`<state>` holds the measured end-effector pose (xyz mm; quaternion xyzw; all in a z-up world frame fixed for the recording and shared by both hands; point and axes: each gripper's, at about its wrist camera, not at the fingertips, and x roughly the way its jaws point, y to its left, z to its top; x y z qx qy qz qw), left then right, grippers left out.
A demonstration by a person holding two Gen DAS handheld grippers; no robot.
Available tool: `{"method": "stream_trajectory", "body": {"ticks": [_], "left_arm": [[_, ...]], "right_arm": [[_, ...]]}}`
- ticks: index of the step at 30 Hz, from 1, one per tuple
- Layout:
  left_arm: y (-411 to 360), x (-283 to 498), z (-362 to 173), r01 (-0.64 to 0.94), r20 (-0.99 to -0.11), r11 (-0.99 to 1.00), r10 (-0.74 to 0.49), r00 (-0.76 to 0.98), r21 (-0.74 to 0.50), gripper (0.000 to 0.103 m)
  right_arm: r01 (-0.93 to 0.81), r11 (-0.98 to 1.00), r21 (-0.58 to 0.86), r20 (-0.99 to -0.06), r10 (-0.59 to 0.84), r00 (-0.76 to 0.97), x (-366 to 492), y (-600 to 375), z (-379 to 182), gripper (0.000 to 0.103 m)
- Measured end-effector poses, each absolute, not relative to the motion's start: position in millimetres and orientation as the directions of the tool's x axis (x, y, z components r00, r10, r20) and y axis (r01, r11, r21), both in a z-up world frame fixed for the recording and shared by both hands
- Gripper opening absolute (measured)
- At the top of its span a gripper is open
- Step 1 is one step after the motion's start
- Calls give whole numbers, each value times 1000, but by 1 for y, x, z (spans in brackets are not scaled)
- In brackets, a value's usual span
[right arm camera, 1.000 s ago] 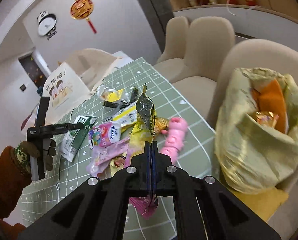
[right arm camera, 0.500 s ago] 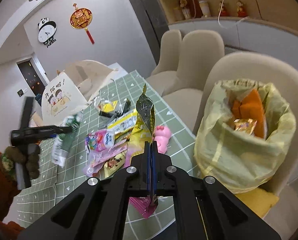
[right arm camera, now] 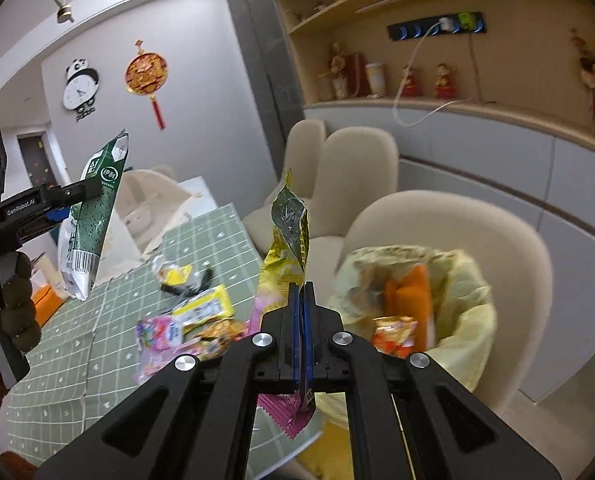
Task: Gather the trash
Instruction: 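Lift the milk carton with the left tool while the right tool carries the wrapper to the bag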
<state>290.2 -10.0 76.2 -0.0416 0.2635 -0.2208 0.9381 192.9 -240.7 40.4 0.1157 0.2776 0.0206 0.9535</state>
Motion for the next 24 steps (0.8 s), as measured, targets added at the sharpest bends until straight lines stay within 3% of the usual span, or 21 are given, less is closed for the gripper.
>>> {"method": "stream_trajectory", "body": {"ticks": [11, 24], "left_arm": [[-120, 327, 39, 534, -470, 761, -648, 600, -368, 46], [-245, 354, -8, 612, -444, 711, -699, 560, -348, 46]], "right_arm": [[218, 966, 141, -538, -110, 836, 160, -306, 60, 4], [362, 919, 154, -582, -212, 785, 163, -354, 38, 4]]}}
